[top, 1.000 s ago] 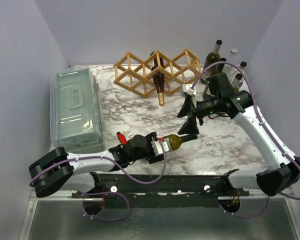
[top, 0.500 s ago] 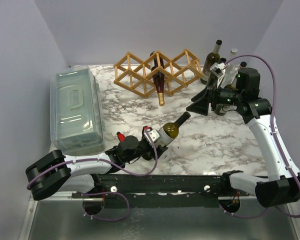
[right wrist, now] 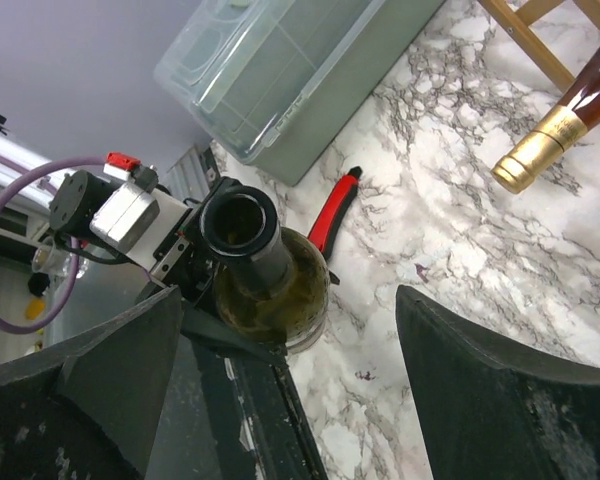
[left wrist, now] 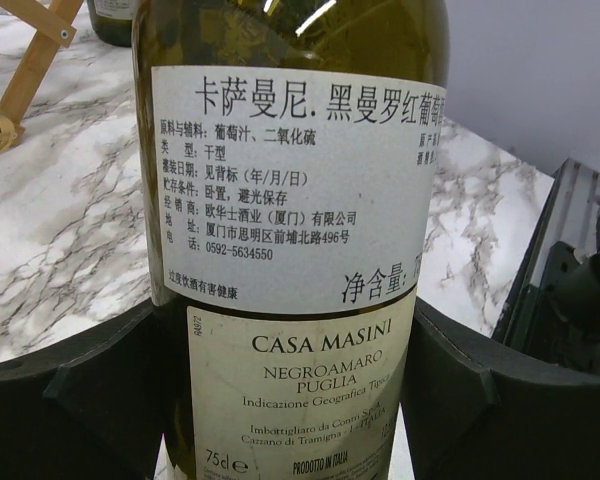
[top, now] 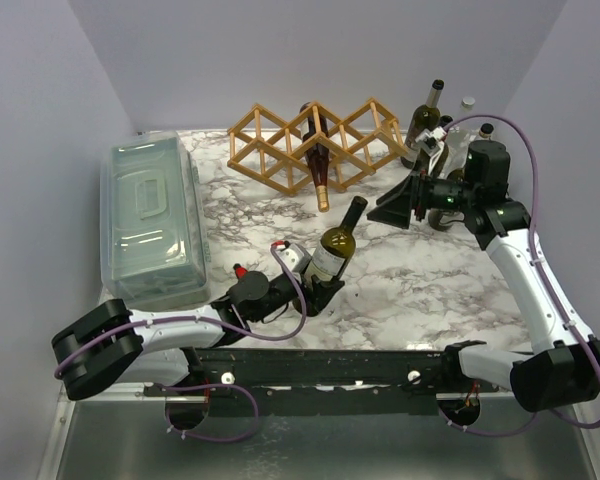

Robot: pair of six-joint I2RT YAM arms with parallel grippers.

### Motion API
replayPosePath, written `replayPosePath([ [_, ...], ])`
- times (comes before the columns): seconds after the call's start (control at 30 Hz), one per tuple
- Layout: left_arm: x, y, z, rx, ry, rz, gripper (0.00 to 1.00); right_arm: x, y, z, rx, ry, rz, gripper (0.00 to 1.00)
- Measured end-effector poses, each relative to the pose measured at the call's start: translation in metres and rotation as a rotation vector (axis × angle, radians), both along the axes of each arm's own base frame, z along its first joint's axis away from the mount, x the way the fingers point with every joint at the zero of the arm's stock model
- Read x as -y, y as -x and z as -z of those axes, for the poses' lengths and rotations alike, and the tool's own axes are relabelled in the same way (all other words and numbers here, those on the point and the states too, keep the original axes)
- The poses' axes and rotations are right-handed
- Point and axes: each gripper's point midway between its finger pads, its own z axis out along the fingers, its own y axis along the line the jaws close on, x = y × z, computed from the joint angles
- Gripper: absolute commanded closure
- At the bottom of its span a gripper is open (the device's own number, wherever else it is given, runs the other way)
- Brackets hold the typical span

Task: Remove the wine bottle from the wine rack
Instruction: Place the wine bottle at the center of the board.

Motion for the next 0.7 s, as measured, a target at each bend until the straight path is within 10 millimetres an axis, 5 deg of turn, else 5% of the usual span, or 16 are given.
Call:
replayPosePath([
  [0.53,0.021,-0.004,-0.008,-0.102,0.118,0.009,1.0,-0.037,0.007,0.009,-0.003,-0.039,-0.139,0.1],
  [0.7,0.026,-0.005,-0.01,-0.118,0.15,0.016,1.0,-0.045,0.007,0.017,-0.02,-0.073,-0.145,0.17],
])
